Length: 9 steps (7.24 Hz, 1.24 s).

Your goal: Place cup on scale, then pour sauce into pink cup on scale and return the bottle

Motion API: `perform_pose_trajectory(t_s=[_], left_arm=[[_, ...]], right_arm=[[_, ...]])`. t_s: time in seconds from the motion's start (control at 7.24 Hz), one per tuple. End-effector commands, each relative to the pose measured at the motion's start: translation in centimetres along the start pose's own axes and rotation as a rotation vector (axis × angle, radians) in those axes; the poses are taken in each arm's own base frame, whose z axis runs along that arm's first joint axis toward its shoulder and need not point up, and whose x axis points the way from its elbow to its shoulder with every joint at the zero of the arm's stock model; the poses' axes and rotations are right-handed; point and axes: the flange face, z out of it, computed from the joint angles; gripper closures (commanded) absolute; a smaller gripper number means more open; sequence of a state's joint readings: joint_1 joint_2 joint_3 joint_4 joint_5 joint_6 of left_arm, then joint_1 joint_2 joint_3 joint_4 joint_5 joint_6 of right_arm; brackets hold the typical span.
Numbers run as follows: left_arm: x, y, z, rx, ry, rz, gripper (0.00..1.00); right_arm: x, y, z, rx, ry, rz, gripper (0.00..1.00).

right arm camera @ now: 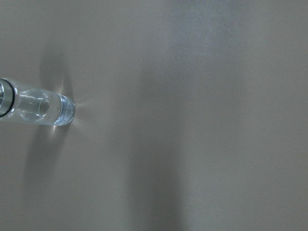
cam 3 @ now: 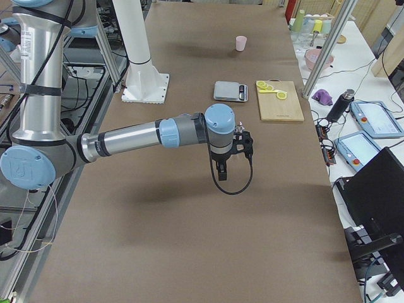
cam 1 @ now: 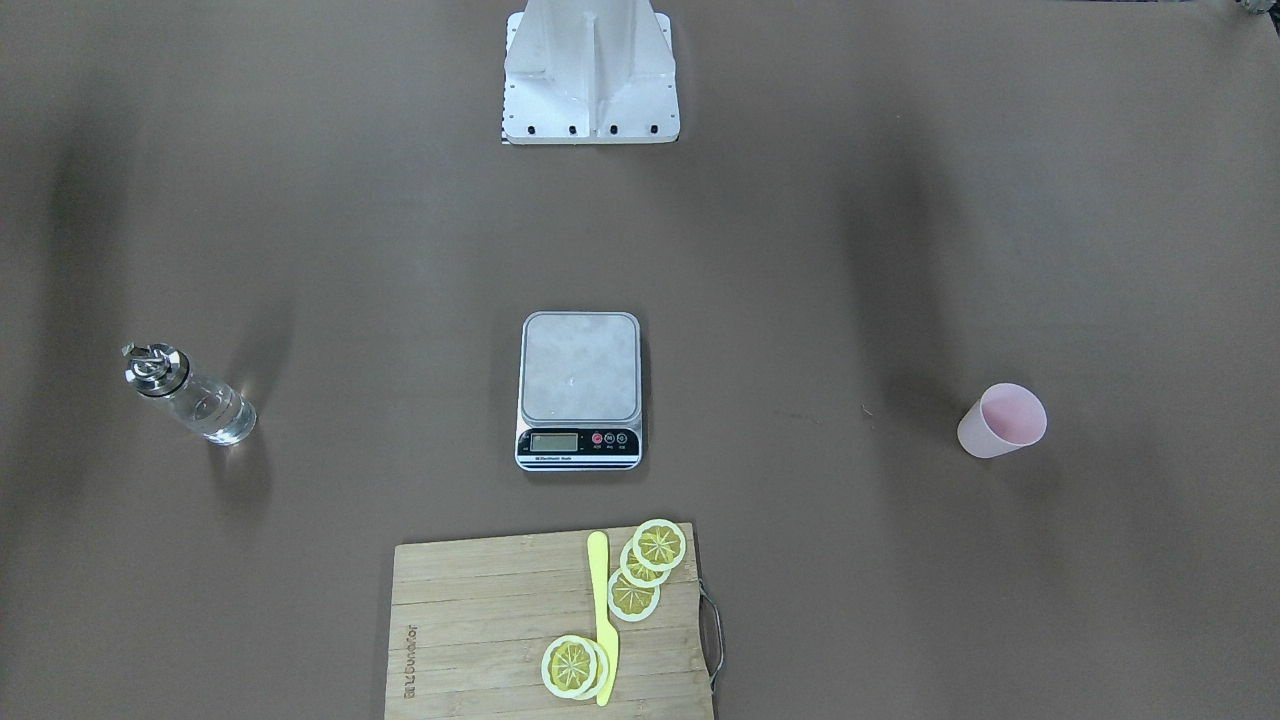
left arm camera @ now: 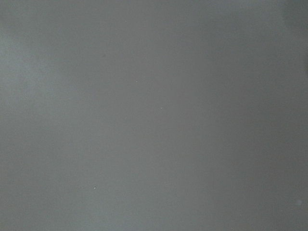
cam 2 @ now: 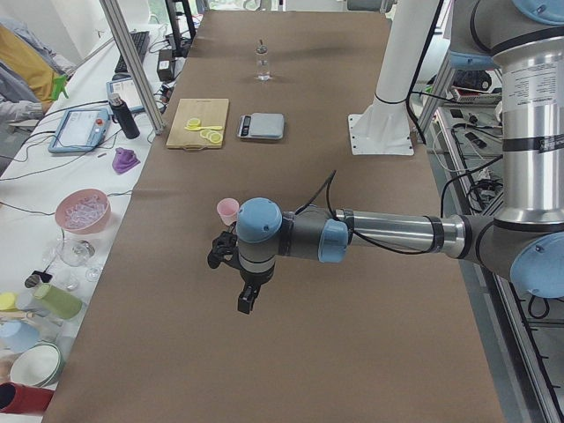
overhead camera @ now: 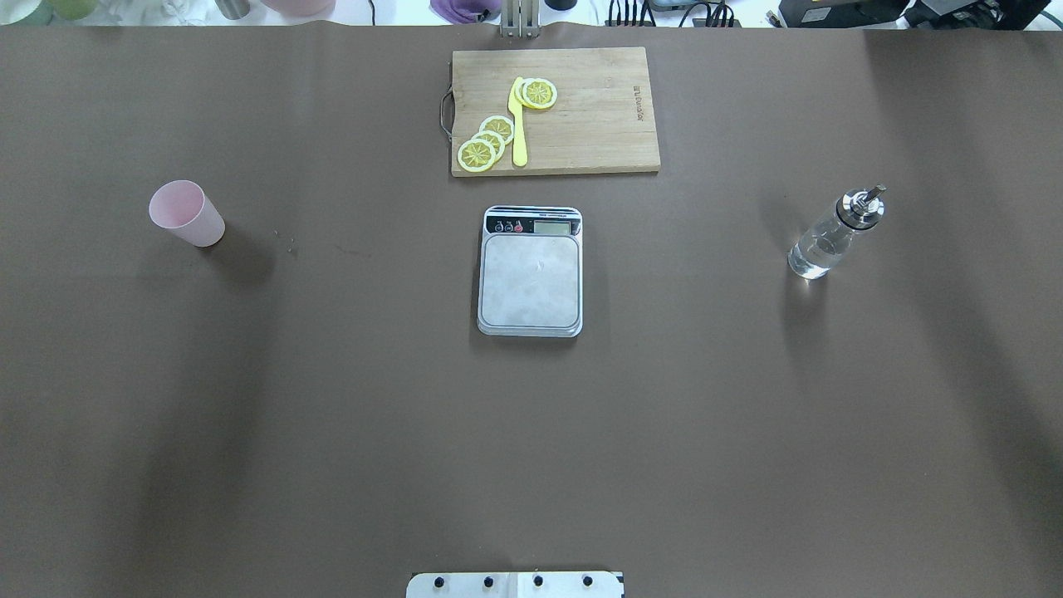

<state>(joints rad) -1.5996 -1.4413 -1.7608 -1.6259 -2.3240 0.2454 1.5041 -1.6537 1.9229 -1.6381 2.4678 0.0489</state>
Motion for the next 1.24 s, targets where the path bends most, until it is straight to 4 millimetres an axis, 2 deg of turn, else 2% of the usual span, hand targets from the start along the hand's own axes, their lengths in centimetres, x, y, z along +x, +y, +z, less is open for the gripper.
perform_pose_trajectory(t_s=[0.0, 0.28, 0.41, 0.55, 0.69, 0.83, 0.97, 1.1], left_arm=[[0.7, -1.1, -0.2, 0.019, -0.002, -0.047, 0.02], [5.3, -5.3, 1.5, 0.012, 0.020, -0.100, 0.02], [7.8, -8.0, 1.5, 0.030, 0.035, -0.195, 0.02], [11.7, -11.0, 2.2, 0.032, 0.070, -0.247, 0.02], [17.1, -14.7, 3.7, 0.008, 0.094, -0.270, 0.02], [20.9, -16.8, 6.1, -0.027, 0.096, -0.306, 0.03], [22.0, -19.5, 7.2, -0.038, 0.098, -0.319, 0.04], [21.9, -22.5, 8.6, -0.051, 0.095, -0.327, 0.05]], right_arm=[[-0.8, -1.2, 1.3, -0.023, -0.003, -0.021, 0.00], [-1.0, -1.3, 2.3, -0.042, 0.022, -0.036, 0.00], [-1.0, -1.4, 2.8, -0.049, 0.055, -0.044, 0.00], [-1.1, -1.4, 2.8, -0.050, 0.057, -0.045, 0.00], [-1.1, -1.3, 3.0, -0.054, 0.061, -0.047, 0.00], [-0.9, -1.3, 3.0, -0.053, 0.079, -0.048, 0.00], [-0.9, -1.3, 3.3, -0.059, 0.083, -0.049, 0.00], [-1.0, -1.3, 3.6, -0.065, 0.081, -0.050, 0.00]])
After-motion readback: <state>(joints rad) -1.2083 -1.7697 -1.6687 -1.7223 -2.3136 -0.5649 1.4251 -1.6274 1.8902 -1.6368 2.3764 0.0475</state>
